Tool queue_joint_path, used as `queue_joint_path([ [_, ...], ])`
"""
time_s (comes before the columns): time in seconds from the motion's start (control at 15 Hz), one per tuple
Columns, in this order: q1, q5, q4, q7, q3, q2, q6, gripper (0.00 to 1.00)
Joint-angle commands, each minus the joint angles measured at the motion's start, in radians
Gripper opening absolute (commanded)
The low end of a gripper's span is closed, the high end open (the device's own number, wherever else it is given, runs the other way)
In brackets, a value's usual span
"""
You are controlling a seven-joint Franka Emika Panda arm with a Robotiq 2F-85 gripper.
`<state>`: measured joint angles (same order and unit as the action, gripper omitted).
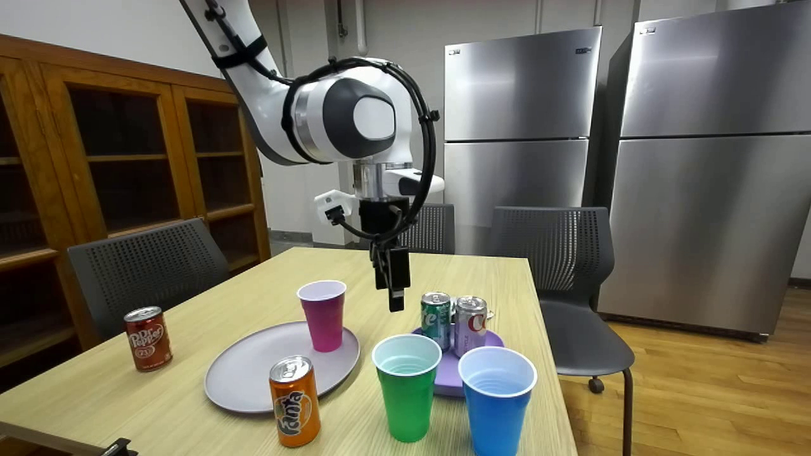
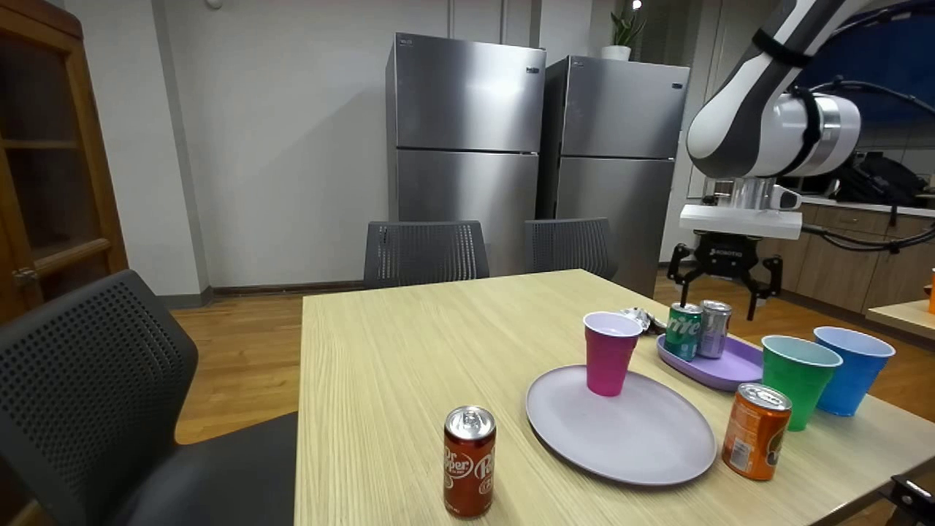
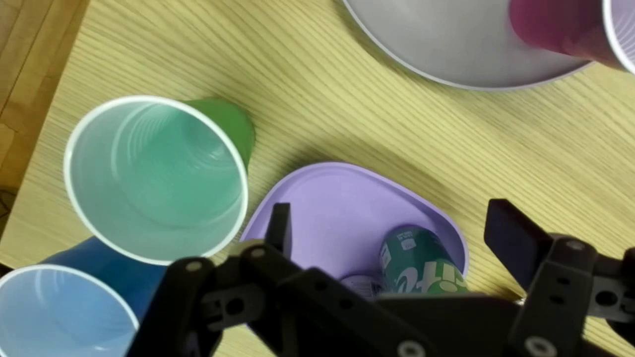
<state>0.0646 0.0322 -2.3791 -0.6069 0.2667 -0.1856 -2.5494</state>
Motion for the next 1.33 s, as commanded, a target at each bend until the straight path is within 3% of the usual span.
queue_joint_path([
  [0.0,0.018,-0.037,-0.038,-0.016,0.005,0.035,0.003,1.0],
  [0.53,0.025,-0.084,-0.069,-0.04,0.033,0.038,0.016,1.0],
  [1.27,0.036,-0.034,-0.063,-0.051,0.025,-0.026,-0.012,1.0],
])
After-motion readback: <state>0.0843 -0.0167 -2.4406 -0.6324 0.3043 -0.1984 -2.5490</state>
